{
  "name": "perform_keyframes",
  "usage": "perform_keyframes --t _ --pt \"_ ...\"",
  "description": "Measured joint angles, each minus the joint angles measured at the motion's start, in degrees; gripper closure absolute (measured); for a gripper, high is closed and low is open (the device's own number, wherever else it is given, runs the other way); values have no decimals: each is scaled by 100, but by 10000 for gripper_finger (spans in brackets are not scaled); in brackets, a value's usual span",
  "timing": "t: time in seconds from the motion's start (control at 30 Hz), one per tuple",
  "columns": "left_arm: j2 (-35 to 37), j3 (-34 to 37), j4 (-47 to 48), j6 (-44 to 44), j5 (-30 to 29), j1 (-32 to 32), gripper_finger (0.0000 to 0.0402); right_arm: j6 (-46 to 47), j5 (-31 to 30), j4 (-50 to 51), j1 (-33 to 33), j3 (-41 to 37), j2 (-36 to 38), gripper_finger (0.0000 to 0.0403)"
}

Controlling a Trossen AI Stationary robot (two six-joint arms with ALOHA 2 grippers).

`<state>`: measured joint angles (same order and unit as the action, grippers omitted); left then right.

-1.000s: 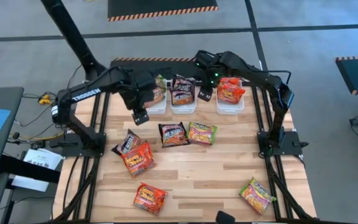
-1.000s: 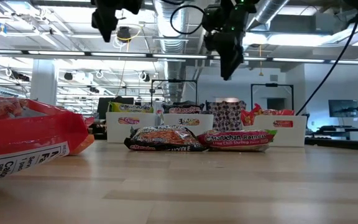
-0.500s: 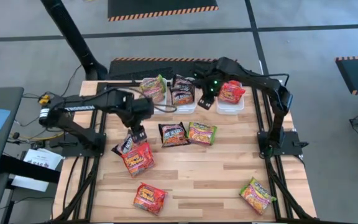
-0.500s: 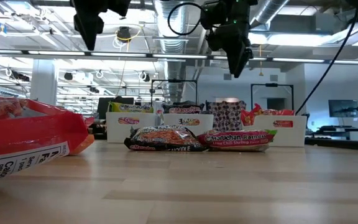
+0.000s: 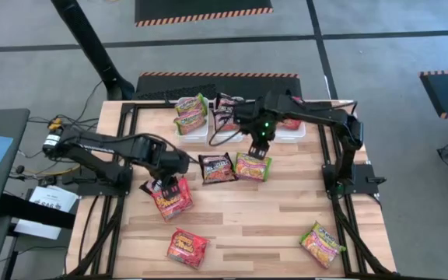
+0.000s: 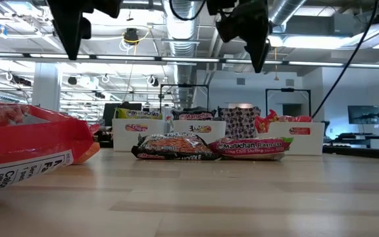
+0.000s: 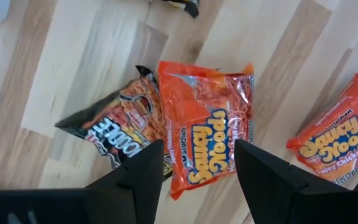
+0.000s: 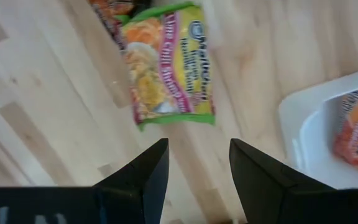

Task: Sort Maruchan noodles
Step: Put the orange noodle pack into the right white bin

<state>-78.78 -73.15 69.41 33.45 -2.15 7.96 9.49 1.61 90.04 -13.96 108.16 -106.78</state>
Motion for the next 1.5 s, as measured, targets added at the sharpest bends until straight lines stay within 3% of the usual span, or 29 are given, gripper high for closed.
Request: perform_keyframes --t 0.3,0.73,1.1,1.5 --pt "0 33 1 724 -266 645 221 290 0 -2 672 0 0 210" --pt "-123 31 -416 1436 -239 783 221 836 -2 -2 1374 0 0 210" --pt "-1000 31 -489 1484 -383 1181 221 868 -4 -2 1820 0 -2 210" --pt "-1769 31 -426 1478 -493 1315 221 1045 -7 -2 1885 0 -2 210"
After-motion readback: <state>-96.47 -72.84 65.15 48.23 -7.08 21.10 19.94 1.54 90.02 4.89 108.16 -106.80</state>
